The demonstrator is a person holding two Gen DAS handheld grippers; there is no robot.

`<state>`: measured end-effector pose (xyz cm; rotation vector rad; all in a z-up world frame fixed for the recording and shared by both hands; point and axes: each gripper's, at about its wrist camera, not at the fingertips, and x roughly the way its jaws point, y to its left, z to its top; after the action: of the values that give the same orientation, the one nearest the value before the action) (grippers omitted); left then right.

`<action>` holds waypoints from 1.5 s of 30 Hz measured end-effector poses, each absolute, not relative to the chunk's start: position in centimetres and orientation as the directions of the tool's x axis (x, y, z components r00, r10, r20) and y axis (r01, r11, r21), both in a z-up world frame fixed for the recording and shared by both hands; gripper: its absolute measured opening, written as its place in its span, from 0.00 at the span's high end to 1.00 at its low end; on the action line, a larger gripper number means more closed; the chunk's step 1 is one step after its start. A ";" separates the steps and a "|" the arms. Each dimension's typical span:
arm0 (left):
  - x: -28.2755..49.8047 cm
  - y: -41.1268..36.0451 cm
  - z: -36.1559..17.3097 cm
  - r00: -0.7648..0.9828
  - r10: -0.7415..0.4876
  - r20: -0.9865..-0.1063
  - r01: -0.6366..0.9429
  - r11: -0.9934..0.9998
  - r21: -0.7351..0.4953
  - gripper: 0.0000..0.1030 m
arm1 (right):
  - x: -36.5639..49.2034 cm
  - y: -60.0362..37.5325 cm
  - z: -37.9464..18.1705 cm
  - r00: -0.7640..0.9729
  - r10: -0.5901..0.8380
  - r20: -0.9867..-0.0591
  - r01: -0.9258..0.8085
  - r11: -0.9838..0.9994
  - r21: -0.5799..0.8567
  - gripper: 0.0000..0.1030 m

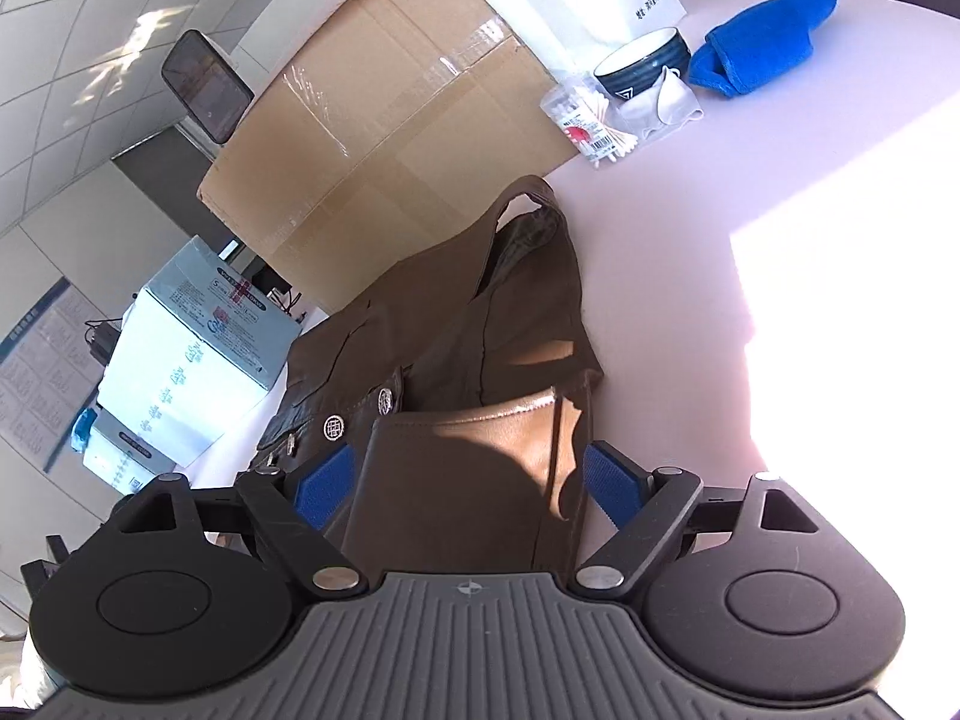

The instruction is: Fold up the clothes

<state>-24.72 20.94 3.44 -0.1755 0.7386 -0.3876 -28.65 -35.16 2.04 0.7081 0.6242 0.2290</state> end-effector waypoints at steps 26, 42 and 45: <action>-26.4 18.5 3.3 0.656 -0.404 -0.637 0.242 0.912 -0.330 0.86 | -29.7 -31.6 0.9 0.832 0.416 -0.367 -0.045 0.710 0.703 0.90; -30.0 19.8 2.2 0.596 -0.441 -0.671 0.263 0.897 -0.356 0.79 | -35.8 -33.9 -0.1 0.821 0.390 -0.417 0.013 0.717 0.697 0.51; -30.2 20.8 2.4 0.587 -0.461 -0.666 0.260 0.886 -0.384 0.71 | -36.4 -34.7 0.8 0.849 0.360 -0.388 0.005 0.727 0.686 0.19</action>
<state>-30.25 20.81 2.36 -0.2574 0.8459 -0.4253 -36.39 -34.73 0.85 0.7376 0.5324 0.2061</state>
